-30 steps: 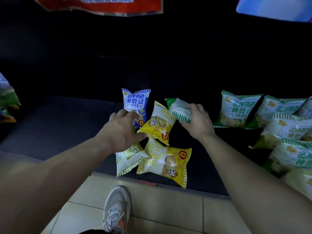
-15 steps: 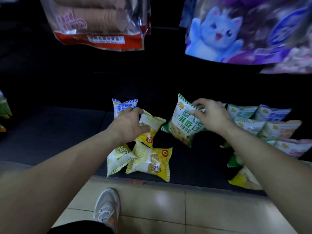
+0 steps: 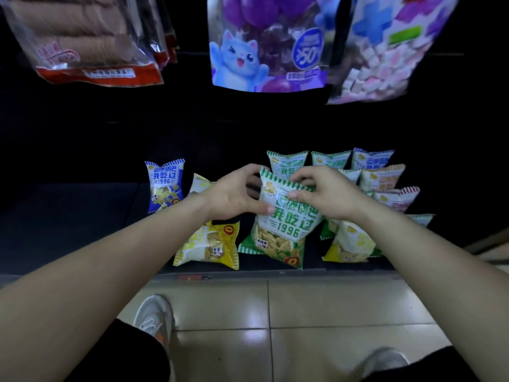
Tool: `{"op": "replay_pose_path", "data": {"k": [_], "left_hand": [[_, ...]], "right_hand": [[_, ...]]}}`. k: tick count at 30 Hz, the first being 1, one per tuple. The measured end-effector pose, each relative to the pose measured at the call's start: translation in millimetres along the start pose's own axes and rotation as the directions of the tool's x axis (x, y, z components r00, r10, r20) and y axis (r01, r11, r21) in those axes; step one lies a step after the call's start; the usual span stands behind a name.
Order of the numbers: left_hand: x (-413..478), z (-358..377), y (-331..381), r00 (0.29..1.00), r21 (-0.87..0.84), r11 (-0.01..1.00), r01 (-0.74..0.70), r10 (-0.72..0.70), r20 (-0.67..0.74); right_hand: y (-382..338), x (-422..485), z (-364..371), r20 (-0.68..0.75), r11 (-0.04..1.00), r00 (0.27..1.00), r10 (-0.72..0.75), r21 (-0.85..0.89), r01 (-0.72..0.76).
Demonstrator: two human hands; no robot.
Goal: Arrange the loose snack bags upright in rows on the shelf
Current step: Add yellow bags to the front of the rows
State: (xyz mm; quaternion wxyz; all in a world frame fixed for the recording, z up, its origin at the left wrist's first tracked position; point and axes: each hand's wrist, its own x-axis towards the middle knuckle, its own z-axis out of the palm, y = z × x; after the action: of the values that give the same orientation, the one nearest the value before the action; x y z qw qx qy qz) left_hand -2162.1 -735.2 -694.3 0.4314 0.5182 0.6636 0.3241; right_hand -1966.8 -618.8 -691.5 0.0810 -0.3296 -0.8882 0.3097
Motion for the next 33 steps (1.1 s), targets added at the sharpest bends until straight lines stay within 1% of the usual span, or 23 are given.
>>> {"op": "replay_pose_path", "data": {"k": [3,6,9,12,15,18,22,26,28,31,33], "left_hand": [[12,9,10,0.998,0.052,0.996,-0.066,0.066,0.007],[26,17,15,0.997,0.073,0.994,-0.077,0.079,-0.023],[42,25,11,0.995,0.155,0.987,-0.033,0.047,-0.083],[59,35,3,0.988,0.241,0.970,0.032,0.005,-0.154],[80,41,-12,0.979,0.285,0.953,0.103,-0.047,-0.199],[103,47,-27,0.965,0.271,0.948,0.165,-0.099,-0.243],[129,55,-43,0.942,0.211,0.953,0.217,-0.147,-0.303],[153,62,-67,0.908,0.183,0.938,0.293,-0.213,-0.361],[164,65,-75,0.903,0.159,0.943,0.293,-0.219,-0.370],[177,70,-84,0.892,0.072,0.950,0.303,-0.256,-0.373],[185,75,-88,0.885,0.065,0.947,0.313,-0.267,-0.382]], "right_hand": [[7,-4,-10,-0.006,0.999,1.000,-0.005,0.042,0.006],[20,-6,-19,0.002,0.997,1.000,-0.014,0.072,0.014],[33,-6,-28,-0.007,0.997,1.000,0.012,0.074,-0.011],[54,-8,-34,-0.031,0.991,0.994,0.101,0.087,-0.098],[83,-9,-36,-0.038,0.982,0.983,0.182,0.054,-0.180],[109,-8,-40,-0.039,0.965,0.965,0.260,0.040,-0.258],[138,-4,-39,-0.035,0.946,0.946,0.321,0.057,-0.319],[156,8,-29,-0.070,0.937,0.937,0.343,0.101,-0.336],[159,15,-24,-0.089,0.934,0.933,0.349,0.117,-0.338],[159,25,-17,-0.090,0.936,0.934,0.344,0.105,-0.335],[158,30,-13,-0.096,0.938,0.934,0.344,0.093,-0.335]]}}
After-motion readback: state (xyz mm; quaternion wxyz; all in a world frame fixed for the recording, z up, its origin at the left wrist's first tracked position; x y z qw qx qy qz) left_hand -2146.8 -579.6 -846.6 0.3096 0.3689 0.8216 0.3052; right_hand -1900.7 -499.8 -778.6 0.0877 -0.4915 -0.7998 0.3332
